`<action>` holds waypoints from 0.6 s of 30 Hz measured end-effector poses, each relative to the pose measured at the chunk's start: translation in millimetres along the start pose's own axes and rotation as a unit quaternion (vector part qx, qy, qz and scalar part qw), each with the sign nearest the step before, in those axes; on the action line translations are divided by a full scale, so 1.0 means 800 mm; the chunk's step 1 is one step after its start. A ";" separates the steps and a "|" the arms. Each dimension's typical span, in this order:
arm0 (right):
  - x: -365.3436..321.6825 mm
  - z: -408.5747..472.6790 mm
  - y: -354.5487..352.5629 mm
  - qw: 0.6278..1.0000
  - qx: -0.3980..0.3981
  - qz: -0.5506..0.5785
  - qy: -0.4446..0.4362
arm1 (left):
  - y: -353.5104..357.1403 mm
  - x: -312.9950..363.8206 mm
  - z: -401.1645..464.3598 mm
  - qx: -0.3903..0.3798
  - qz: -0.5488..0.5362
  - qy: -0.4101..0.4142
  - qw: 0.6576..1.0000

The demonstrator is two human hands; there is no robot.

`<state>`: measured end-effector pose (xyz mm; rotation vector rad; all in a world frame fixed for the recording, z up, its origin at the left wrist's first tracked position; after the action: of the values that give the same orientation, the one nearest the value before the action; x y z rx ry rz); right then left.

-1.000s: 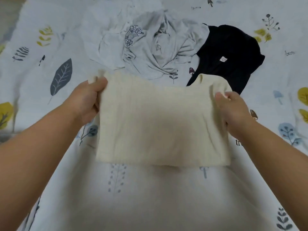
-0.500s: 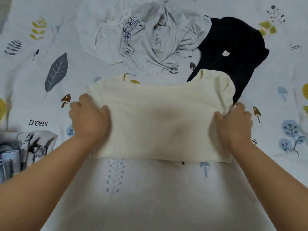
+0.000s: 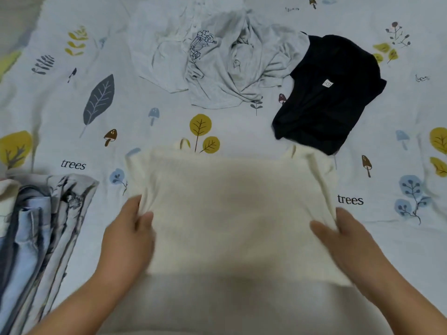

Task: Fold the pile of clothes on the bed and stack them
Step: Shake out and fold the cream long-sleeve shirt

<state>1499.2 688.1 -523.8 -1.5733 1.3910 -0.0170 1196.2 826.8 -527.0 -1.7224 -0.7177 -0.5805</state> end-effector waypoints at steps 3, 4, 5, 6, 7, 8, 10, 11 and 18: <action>0.034 -0.033 0.007 0.998 -0.060 -0.022 0.020 | -0.008 -0.049 -0.053 -0.012 0.001 -0.079 0.997; 0.043 -0.038 0.011 0.997 -0.071 -0.033 0.026 | -0.007 -0.061 -0.063 -0.021 0.003 -0.104 0.994; 0.051 -0.041 0.015 0.996 -0.074 -0.043 0.033 | -0.004 -0.069 -0.069 -0.032 0.011 -0.121 0.992; 0.054 -0.042 0.019 0.995 -0.070 -0.054 0.039 | -0.002 -0.072 -0.071 -0.037 0.028 -0.124 0.991; 0.053 -0.042 0.021 0.995 -0.057 -0.066 0.046 | -0.001 -0.071 -0.068 -0.026 0.047 -0.116 0.992; 0.049 -0.040 0.021 0.995 -0.032 -0.080 0.046 | -0.001 -0.068 -0.062 -0.003 0.064 -0.112 0.992; 0.033 -0.030 0.017 0.993 0.047 -0.108 0.018 | 0.001 -0.055 -0.044 0.039 0.088 -0.114 0.989; 0.024 -0.024 0.016 0.989 0.080 -0.122 -0.004 | 0.002 -0.047 -0.034 0.048 0.097 -0.108 0.988; 0.004 0.029 0.009 0.981 0.185 -0.062 0.005 | 0.007 -0.021 0.010 0.139 0.022 -0.063 0.988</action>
<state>1508.5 701.5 -542.0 -1.3436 1.2142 -0.3406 1188.5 830.3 -544.7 -1.5188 -0.8082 -0.3249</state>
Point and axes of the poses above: each hand's wrist, its own z-axis towards the middle knuckle, its own y-axis out of the palm, x = y × z, the point moved 3 cm from there along z, towards the middle knuckle, and after that the axes turned 7 degrees about -z, right-handed, at the moved point
